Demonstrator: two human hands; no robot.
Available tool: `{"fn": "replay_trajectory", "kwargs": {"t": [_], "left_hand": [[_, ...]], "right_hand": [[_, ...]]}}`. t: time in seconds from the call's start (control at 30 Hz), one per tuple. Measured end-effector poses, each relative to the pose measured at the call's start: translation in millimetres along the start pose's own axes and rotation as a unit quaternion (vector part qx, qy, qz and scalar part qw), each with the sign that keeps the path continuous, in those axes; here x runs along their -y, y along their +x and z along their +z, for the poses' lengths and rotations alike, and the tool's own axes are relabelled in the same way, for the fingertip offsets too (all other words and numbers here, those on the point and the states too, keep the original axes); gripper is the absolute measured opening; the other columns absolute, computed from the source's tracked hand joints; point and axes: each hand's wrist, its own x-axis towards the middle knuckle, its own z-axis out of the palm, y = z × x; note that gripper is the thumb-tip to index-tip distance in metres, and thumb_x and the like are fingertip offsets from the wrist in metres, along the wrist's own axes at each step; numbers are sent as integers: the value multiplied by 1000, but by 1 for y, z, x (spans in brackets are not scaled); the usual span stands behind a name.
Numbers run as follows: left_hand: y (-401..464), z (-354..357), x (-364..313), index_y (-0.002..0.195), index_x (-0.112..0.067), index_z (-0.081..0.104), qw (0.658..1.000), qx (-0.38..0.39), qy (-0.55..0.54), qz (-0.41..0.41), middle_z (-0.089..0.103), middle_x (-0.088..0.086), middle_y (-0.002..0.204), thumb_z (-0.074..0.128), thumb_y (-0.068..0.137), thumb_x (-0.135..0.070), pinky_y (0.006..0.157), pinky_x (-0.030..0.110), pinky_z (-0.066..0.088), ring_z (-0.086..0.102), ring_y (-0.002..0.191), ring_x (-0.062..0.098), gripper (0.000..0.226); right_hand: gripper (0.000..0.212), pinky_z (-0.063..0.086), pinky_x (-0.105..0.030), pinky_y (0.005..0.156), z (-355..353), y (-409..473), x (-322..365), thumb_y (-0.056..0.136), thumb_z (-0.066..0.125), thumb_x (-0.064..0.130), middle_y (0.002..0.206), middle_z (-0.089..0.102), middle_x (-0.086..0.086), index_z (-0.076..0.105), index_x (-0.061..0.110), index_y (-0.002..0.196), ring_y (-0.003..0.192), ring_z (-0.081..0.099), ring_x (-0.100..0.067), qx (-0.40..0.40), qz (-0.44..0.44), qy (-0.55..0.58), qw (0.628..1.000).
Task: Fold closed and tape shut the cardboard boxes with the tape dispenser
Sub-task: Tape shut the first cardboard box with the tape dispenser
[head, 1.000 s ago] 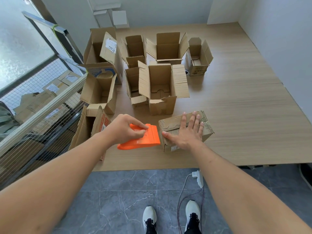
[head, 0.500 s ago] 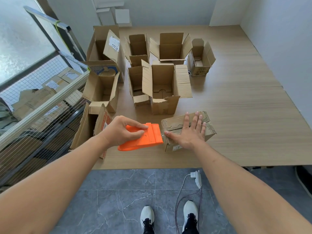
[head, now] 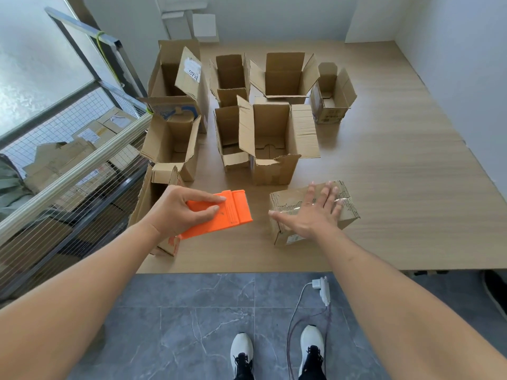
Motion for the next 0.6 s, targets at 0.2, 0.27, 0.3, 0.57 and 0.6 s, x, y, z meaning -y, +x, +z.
{"fn": "replay_trajectory", "kwargs": {"t": [0.2,0.27,0.3,0.57,0.6], "left_hand": [[-1,5,6,110,-45,77,998,-11,-60,-24,72,-19,114,73,81,-60,72,28,60,69,102,10,33],[0,5,5,109,-41,79,995,-17,-97,-28,74,-14,114,76,81,-55,73,29,60,70,103,12,32],[2,5,3,109,-40,79,993,-17,-115,-27,74,-12,114,77,81,-53,73,29,59,70,103,13,32],[9,11,-16,139,-47,58,992,80,-93,-5,68,-21,121,73,87,-58,80,25,59,67,104,9,55],[9,12,-18,147,-49,47,991,94,-91,0,71,-13,114,73,90,-49,79,26,59,69,97,13,63]], "right_hand": [[151,-11,-68,118,16,0,21,55,60,87,162,-21,-33,-13,6,160,147,-26,-52,-63,27,-23,997],[149,-11,-68,118,18,1,20,58,63,85,162,-21,-32,-12,6,159,148,-26,-52,-66,-3,-41,997],[147,-11,-66,119,18,1,17,60,64,84,163,-21,-30,-13,7,160,148,-26,-50,-65,-38,-58,996],[143,-10,-49,126,-7,5,-20,63,84,68,165,-31,-5,-9,27,162,152,-28,-26,5,-263,-84,961],[143,-11,-48,125,-8,4,-24,61,84,70,166,-29,-4,-6,27,163,152,-28,-25,4,-273,-72,959]]}}
